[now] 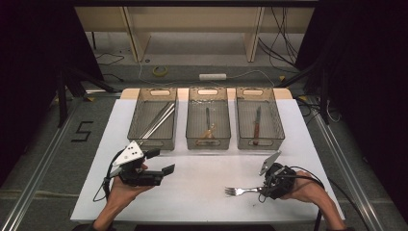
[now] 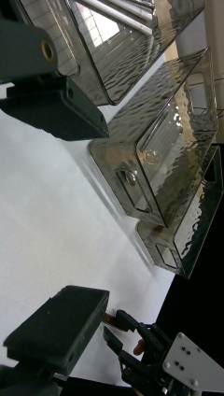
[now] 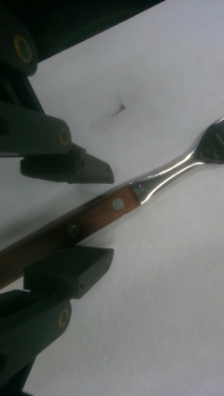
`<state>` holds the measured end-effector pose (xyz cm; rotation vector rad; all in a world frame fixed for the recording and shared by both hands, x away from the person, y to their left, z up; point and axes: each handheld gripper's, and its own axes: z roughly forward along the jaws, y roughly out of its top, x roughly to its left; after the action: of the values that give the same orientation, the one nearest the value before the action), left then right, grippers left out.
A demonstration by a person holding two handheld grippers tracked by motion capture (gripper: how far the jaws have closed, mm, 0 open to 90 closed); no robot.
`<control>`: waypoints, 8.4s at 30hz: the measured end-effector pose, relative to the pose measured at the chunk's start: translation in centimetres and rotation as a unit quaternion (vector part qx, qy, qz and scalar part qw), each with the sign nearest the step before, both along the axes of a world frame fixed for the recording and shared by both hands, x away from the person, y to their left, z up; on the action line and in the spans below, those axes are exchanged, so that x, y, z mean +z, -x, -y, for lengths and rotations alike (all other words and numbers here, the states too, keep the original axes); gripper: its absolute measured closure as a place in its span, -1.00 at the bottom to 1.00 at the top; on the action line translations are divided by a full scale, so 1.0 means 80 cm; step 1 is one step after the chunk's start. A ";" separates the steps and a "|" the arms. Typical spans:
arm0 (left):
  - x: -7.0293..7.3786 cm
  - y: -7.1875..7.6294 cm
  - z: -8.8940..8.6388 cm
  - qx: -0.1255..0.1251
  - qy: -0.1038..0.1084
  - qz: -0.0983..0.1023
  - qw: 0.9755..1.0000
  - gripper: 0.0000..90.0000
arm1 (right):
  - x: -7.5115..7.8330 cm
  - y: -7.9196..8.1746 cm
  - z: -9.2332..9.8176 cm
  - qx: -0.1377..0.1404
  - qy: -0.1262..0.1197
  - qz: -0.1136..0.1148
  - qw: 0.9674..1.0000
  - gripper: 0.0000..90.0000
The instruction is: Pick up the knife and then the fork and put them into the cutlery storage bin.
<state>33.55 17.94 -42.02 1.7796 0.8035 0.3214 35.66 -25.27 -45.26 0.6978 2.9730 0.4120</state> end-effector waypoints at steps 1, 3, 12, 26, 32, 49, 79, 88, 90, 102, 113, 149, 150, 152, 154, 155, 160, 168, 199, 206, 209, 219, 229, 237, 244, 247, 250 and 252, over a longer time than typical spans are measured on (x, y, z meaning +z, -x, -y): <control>0.000 0.000 0.000 -0.001 -0.003 0.000 1.000 -0.60 | 0.000 0.000 0.000 0.002 0.002 0.000 1.000 0.31; 0.000 0.000 0.000 -0.002 -0.005 0.000 1.000 -0.60 | -0.001 0.000 -0.001 0.004 0.006 0.003 1.000 0.34; -0.001 0.000 0.001 -0.003 -0.006 0.000 1.000 -0.60 | -0.004 0.000 -0.006 0.022 0.017 0.010 1.000 0.40; -0.001 0.000 0.002 -0.004 -0.004 -0.001 1.000 -0.60 | -0.003 0.002 -0.009 0.044 0.023 0.007 0.999 0.53; -0.001 0.000 0.001 -0.004 -0.005 -0.001 1.000 -0.60 | -0.002 0.002 -0.009 0.052 0.024 0.005 0.998 0.59; -0.001 0.000 0.001 -0.004 -0.007 -0.001 1.000 -0.60 | -0.003 0.001 -0.008 0.071 0.019 0.003 0.997 0.71; 0.000 -0.001 0.002 -0.003 -0.005 0.000 1.000 -0.61 | 0.025 -0.008 -0.001 -0.002 -0.062 0.028 0.998 0.72; 0.000 -0.001 0.003 -0.001 -0.003 -0.001 1.000 -0.61 | 0.040 -0.018 0.000 -0.023 -0.101 0.044 0.994 0.72; 0.000 -0.001 0.003 -0.001 -0.004 0.000 1.000 -0.60 | 0.044 -0.021 0.000 -0.023 -0.108 0.047 0.993 0.72; -0.001 -0.002 0.002 0.002 -0.002 0.000 1.000 -0.61 | 0.054 -0.033 0.001 -0.035 -0.122 0.056 0.990 0.72; 0.000 -0.002 0.000 0.005 0.000 0.000 1.000 -0.61 | 0.072 -0.052 0.006 -0.063 -0.147 0.074 0.984 0.72; -0.001 -0.002 -0.001 0.008 0.001 0.001 1.000 -0.61 | 0.119 -0.130 0.002 -0.133 -0.188 0.095 0.968 0.72; -0.001 -0.002 -0.001 0.007 -0.001 0.002 1.000 -0.61 | 0.119 -0.133 0.002 -0.136 -0.188 0.096 0.968 0.72; -0.001 -0.002 0.000 0.009 0.002 0.001 1.000 -0.61 | 0.119 -0.139 0.001 -0.143 -0.189 0.096 0.967 0.72; -0.001 -0.002 -0.001 0.008 0.001 0.001 1.000 -0.61 | 0.119 -0.147 0.001 -0.148 -0.189 0.095 0.966 0.72; -0.001 -0.002 -0.001 0.008 0.001 0.001 1.000 -0.61 | 0.119 -0.149 0.000 -0.151 -0.188 0.095 0.966 0.72; -0.001 -0.002 -0.001 0.008 0.001 0.001 1.000 -0.61 | 0.119 -0.165 0.000 -0.173 -0.185 0.095 0.963 0.72; -0.001 -0.002 -0.001 0.007 -0.001 0.001 1.000 -0.61 | 0.112 -0.188 0.001 -0.214 -0.176 0.101 0.956 0.72; 0.000 -0.002 -0.001 0.006 -0.002 0.001 1.000 -0.61 | 0.081 -0.220 -0.008 -0.296 -0.142 0.114 0.938 0.72; 0.000 -0.002 -0.001 0.006 -0.001 0.001 1.000 -0.61 | 0.072 -0.222 -0.010 -0.306 -0.137 0.108 0.936 0.72; -0.001 -0.002 -0.001 0.006 -0.002 0.001 1.000 -0.61 | 0.069 -0.222 -0.010 -0.310 -0.135 0.109 0.935 0.72; -0.001 -0.002 0.000 0.006 -0.003 -0.001 1.000 -0.61 | 0.060 -0.223 -0.005 -0.325 -0.127 0.109 0.931 0.71; -0.001 -0.002 0.000 0.005 -0.003 0.000 1.000 -0.61 | 0.057 -0.223 -0.001 -0.328 -0.132 0.102 0.930 0.46; -0.001 -0.001 0.000 0.005 -0.003 0.000 1.000 -0.61 | 0.065 -0.216 -0.001 -0.312 -0.151 0.108 0.932 0.39; -0.001 -0.001 0.000 0.006 -0.003 0.000 1.000 -0.61 | 0.068 -0.211 0.000 -0.309 -0.169 0.107 0.930 0.29; -0.001 -0.001 0.000 0.006 -0.003 0.000 1.000 -0.61 | 0.068 -0.209 0.001 -0.313 -0.172 0.106 0.928 0.16; -0.001 -0.001 0.000 0.005 -0.003 0.000 1.000 -0.61 | 0.068 -0.207 0.004 -0.318 -0.175 0.109 0.925 0.05; -0.001 -0.002 0.000 0.005 -0.003 0.000 1.000 -0.61 | 0.069 -0.206 0.005 -0.318 -0.180 0.107 0.925 -0.02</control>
<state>33.67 17.92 -42.10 1.7813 0.8136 0.3306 52.15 -25.66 -39.76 1.4719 2.2989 0.9034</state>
